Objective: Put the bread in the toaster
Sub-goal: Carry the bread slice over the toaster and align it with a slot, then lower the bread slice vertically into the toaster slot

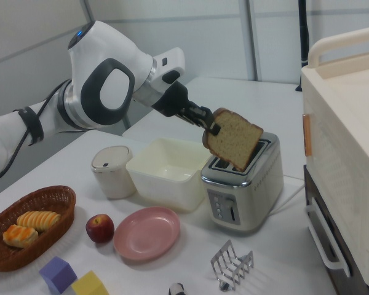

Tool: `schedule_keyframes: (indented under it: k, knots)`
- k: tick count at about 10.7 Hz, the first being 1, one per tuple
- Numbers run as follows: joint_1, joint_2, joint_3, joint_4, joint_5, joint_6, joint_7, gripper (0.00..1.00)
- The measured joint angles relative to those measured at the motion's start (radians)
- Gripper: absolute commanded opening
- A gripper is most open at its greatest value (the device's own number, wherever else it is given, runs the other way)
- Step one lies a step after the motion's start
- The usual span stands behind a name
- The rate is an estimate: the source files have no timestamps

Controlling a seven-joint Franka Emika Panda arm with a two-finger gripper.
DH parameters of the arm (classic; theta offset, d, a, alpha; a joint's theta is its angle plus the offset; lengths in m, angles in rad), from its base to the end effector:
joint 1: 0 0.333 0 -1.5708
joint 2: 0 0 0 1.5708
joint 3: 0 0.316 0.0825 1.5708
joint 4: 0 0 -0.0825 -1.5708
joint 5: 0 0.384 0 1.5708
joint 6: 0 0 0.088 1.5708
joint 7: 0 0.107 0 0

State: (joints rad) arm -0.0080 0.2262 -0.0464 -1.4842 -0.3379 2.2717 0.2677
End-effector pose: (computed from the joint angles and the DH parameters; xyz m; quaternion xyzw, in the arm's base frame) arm 0.6734 -0.0413 0.6086 0.9454 -0.0821 0.2882 0.1283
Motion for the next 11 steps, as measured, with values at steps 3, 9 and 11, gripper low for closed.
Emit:
schedule_keyframes:
  k: [3, 9, 11]
  knots:
    - [0.000, 0.006, 0.023, 0.000, 0.000, 0.028, 0.000, 0.00]
    - [0.032, 0.039, 0.079, -0.023, 0.002, 0.077, 0.000, 0.00]
    - [0.055, 0.066, 0.080, -0.024, 0.002, 0.080, 0.000, 0.00]
